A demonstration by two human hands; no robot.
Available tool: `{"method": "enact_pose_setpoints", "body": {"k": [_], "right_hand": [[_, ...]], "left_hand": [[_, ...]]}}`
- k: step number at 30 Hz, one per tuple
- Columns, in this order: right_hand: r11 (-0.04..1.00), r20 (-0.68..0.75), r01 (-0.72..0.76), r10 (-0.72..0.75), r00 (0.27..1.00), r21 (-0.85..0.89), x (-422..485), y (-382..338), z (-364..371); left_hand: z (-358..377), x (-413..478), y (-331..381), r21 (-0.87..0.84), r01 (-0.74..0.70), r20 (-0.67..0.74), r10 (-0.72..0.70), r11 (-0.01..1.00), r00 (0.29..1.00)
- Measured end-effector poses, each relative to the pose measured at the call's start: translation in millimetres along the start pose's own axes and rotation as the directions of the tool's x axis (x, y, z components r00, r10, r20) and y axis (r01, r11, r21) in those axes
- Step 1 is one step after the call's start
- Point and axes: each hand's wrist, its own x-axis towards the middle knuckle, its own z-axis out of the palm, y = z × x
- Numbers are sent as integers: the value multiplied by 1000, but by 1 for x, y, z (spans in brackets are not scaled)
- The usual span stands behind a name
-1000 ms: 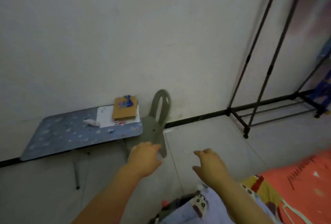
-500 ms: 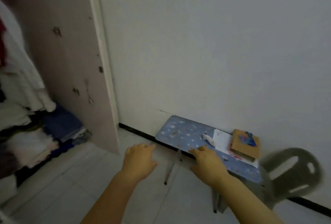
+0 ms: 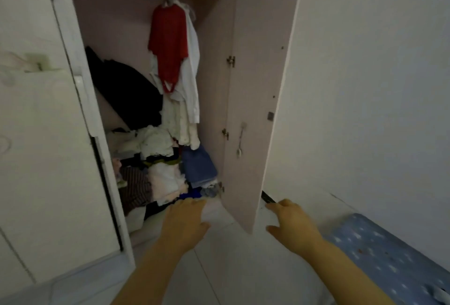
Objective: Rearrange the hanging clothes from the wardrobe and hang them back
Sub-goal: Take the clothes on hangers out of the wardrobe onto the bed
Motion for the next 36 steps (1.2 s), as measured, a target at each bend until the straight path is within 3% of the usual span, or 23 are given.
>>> {"method": "enact_pose_setpoints", "body": {"k": [15,26,36], "right_hand": [[955,47,296,-295,954,-13,321,-5,-39],[901,-57,434,-432,900,14,556,-49,-33],[883,-94,456,-447,889,108,749,-123,-68]], "left_hand": [[-33,224,-83,86,309,-147,-295,947,944],[-37,403,-177,30,372,-170,-362,928,917],[-68,578,-289,24,390,-154,-382,921,911]]}}
